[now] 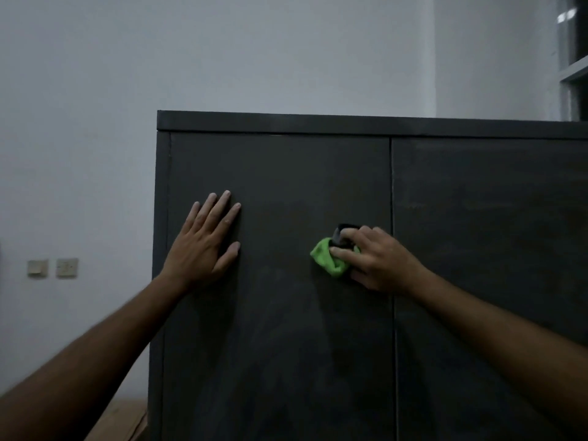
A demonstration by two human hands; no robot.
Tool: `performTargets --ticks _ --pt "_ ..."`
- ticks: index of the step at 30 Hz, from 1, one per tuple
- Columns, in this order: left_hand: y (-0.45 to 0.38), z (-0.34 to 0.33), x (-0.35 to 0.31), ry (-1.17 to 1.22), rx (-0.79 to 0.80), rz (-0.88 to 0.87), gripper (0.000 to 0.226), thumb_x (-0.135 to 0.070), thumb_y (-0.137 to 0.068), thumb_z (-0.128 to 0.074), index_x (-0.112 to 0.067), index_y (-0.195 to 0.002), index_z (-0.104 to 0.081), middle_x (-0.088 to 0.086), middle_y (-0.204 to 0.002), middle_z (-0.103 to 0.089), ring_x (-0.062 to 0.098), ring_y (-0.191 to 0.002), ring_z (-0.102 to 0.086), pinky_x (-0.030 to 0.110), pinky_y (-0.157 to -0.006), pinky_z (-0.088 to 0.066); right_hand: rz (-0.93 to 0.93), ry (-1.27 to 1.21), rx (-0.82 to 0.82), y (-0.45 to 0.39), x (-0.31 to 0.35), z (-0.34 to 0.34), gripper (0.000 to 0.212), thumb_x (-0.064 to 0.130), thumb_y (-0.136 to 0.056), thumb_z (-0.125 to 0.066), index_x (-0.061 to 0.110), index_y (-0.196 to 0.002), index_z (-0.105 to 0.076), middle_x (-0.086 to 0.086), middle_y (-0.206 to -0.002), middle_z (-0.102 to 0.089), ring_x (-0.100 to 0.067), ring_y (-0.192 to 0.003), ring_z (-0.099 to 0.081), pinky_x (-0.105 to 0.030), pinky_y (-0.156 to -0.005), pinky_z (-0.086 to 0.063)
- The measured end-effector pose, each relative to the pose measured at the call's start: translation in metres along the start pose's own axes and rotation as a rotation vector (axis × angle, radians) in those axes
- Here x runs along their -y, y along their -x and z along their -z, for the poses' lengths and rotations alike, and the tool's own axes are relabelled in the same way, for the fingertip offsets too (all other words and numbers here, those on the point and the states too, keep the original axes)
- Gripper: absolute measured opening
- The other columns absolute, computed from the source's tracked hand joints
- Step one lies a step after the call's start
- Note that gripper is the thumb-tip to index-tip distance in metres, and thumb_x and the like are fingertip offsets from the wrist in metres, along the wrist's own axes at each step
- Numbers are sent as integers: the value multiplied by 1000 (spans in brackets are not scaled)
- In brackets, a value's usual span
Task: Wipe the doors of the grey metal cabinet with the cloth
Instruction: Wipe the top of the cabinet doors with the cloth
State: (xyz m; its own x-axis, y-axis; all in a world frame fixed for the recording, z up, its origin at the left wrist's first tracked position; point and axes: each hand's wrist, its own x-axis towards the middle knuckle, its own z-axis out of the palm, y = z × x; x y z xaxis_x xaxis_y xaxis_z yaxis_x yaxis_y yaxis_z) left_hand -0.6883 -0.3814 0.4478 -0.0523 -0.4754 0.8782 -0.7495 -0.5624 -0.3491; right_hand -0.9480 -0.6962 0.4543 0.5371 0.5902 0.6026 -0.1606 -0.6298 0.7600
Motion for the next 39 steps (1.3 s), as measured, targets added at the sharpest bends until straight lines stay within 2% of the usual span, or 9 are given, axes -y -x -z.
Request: performTargets --ticks 5,9,11,16,21,27,33,37,39 --pt "4 -8 -2 -36 -3 34 77 -57 -104 -29 -19 -168 -12 7 -177 -2 26 -164 2 50 -132 -3 -906 -99 -265 -2 -33 12 47 22 -80 -63 14 -126 -61 -18 -124 -51 -41 -101 -52 -51 -81 -48" --pt "5 -9 -2 -44 -12 51 77 -56 -103 -30 -18 -168 -14 7 -177 -4 27 -164 1 50 -132 -2 -123 -124 -34 19 6 -3 49 29 -81 -66 17 -128 -59 -17 -130 -50 -35 -98 -56 -45 -81 -51" --pt "5 -9 -2 -45 -18 57 77 -56 -103 -30 -18 -168 -14 8 -177 -4 27 -164 1 51 -132 -3 23 -67 36 26 -8 3 51 30 -80 -72 19 -129 -59 -16 -130 -51 -33 -96 -57 -43 -77 -51" --pt "6 -9 -5 -42 -28 62 78 -56 -102 -30 -18 -168 -15 9 -177 -6 28 -163 0 53 -131 -6 -814 -170 -231 12 -23 11 49 16 -77 -71 15 -126 -62 -14 -124 -50 -36 -100 -51 -50 -83 -50" --pt "-1 -2 -17 -6 -50 6 76 -50 -100 -36 -12 -165 -24 15 -173 -18 32 -162 -11 59 -129 -14 28 -102 44 29 -1 6 51 23 -79 -70 18 -129 -59 -16 -130 -50 -32 -97 -56 -44 -78 -52" --pt "-31 -5 -62 77 -35 -164 73 -46 -101 -41 -12 -164 -28 11 -173 -21 28 -162 -12 49 -132 -12 -914 -204 -347 3 -17 4 49 8 -78 -70 12 -126 -64 -17 -122 -51 -38 -103 -52 -51 -83 -53" --pt "-49 -18 -100 88 -26 -142 75 -54 -103 -38 -15 -166 -23 10 -175 -11 26 -163 -2 50 -132 -5 -24 -186 14 23 1 9 44 34 -83 -61 13 -121 -66 -17 -126 -51 -34 -96 -61 -43 -82 -56" --pt "-47 -21 -100 54 -29 -173 79 -60 -102 -37 -19 -167 -21 8 -176 -7 28 -163 3 55 -131 -3 -743 -158 -188 25 -27 16 45 31 -80 -62 17 -123 -64 -11 -127 -52 -33 -102 -54 -51 -83 -51" --pt "-47 -21 -100 61 -24 -177 80 -62 -101 -37 -20 -167 -21 8 -176 -6 29 -163 4 57 -131 -2 -875 -124 -198 26 -15 12 48 25 -80 -65 19 -127 -62 -11 -132 -49 -34 -104 -51 -50 -84 -48"
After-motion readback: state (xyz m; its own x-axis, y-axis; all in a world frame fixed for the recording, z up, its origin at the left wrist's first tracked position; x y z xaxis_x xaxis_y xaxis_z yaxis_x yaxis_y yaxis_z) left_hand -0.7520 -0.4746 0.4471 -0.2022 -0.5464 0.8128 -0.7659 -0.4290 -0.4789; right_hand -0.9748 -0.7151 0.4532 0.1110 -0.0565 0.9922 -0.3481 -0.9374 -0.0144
